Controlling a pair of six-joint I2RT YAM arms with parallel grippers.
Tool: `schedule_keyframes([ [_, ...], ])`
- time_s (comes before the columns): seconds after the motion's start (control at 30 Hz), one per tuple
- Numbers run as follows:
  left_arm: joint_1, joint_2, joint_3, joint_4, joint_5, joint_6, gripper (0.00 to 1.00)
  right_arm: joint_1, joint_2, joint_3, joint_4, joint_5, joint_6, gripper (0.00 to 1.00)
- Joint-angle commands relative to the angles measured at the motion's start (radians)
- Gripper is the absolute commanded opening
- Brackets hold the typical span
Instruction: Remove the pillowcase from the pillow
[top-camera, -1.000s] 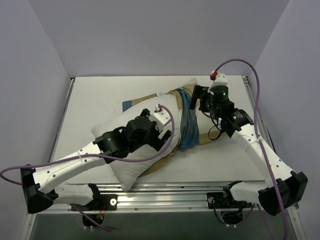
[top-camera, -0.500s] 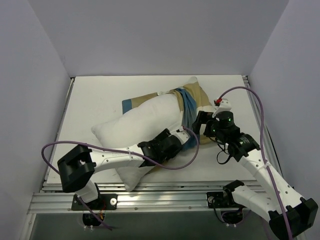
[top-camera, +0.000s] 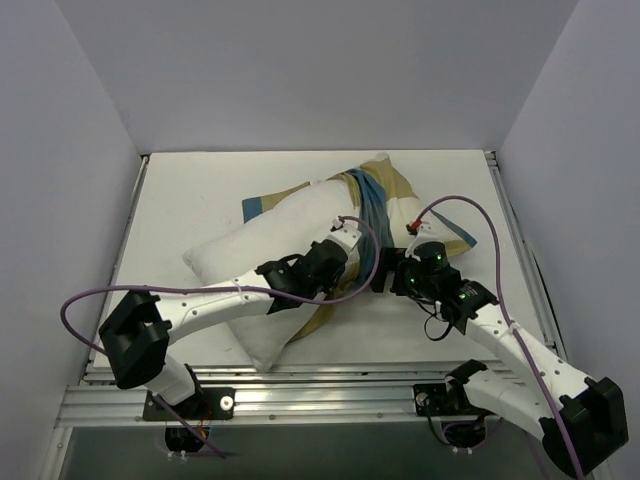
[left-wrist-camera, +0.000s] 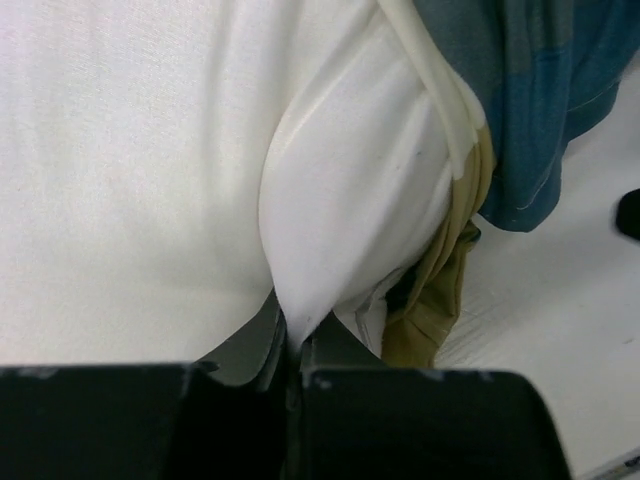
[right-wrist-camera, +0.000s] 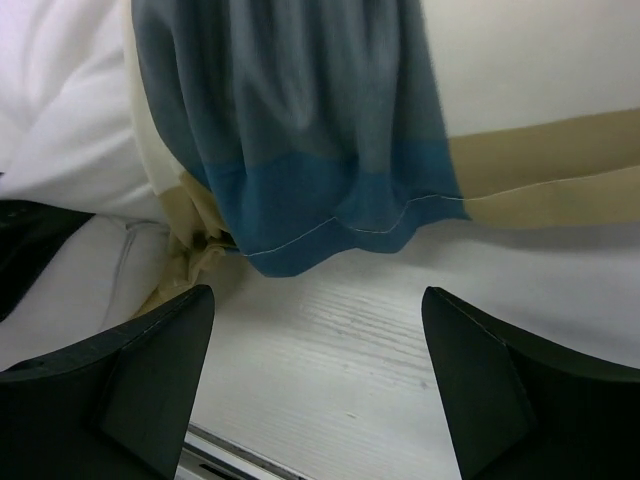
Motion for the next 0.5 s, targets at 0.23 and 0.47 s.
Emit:
schedule_keyframes([
  [0.23, 0.020, -0.121, 0.098, -0.086, 0.097, -0.059, 0.02, 0.099, 0.202, 0.036, 0.229, 0.032, 0.018, 0.80],
  [0.47, 0.020, -0.141, 0.086, -0.095, 0.101, -0.061, 0.02, 0.138, 0.298, 0.079, 0.253, 0.165, -0.005, 0.62],
])
